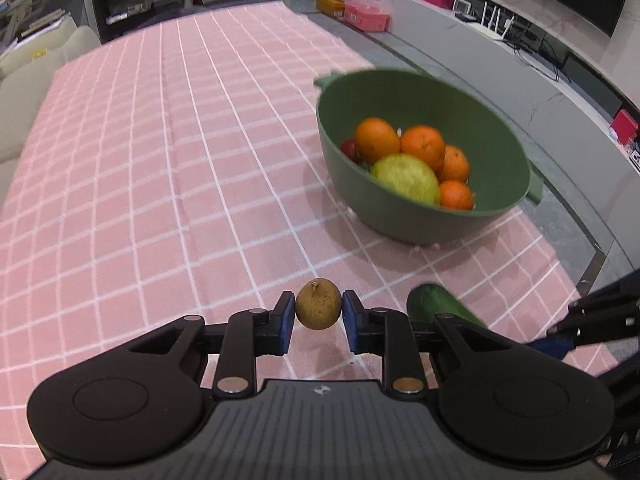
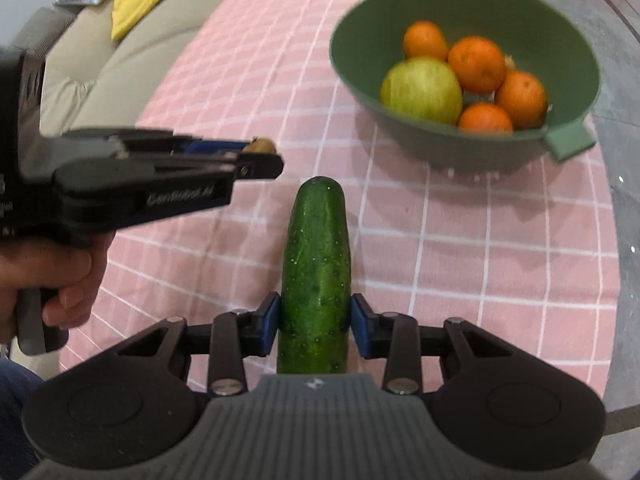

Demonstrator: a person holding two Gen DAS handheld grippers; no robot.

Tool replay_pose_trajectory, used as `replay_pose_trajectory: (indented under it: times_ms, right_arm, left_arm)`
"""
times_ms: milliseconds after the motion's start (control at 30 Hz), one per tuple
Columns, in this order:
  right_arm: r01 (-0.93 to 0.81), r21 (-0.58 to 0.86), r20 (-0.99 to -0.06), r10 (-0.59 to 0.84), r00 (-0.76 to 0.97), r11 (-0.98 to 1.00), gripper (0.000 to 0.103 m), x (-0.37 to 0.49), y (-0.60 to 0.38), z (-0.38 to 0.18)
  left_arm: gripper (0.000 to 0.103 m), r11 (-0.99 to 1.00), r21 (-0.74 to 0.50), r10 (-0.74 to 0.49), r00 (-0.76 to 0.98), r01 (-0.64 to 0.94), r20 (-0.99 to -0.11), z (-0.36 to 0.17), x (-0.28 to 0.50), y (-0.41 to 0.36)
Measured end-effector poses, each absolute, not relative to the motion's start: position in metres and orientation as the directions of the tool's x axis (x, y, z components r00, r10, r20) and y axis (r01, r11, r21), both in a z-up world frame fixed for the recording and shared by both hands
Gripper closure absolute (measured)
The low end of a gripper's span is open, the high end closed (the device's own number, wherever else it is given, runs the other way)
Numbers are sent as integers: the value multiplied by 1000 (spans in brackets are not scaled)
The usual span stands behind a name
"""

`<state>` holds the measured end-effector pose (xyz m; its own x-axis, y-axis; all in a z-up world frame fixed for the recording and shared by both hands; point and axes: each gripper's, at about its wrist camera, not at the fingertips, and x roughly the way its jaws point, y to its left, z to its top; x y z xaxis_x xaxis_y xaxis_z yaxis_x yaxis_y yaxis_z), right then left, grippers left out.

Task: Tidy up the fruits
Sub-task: 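Carry the kiwi and cucumber over the colander with both tools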

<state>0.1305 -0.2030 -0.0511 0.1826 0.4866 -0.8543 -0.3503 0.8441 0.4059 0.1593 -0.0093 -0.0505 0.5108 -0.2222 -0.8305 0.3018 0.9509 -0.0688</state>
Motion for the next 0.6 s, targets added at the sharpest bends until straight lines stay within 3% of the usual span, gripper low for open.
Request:
replay_pose_trajectory:
  times_ms: [400,600]
  right_arm:
    - [-285,517,-740,588,325,808,69,176,-227,15]
    - [-241,492,-724,547,420,836,69,220,-255,30]
  left_arm:
    - [74,947,-27,-223,591,322,-776,12,181,-22]
    - [74,936,-24,-242,596,350,-766,16,199,-47]
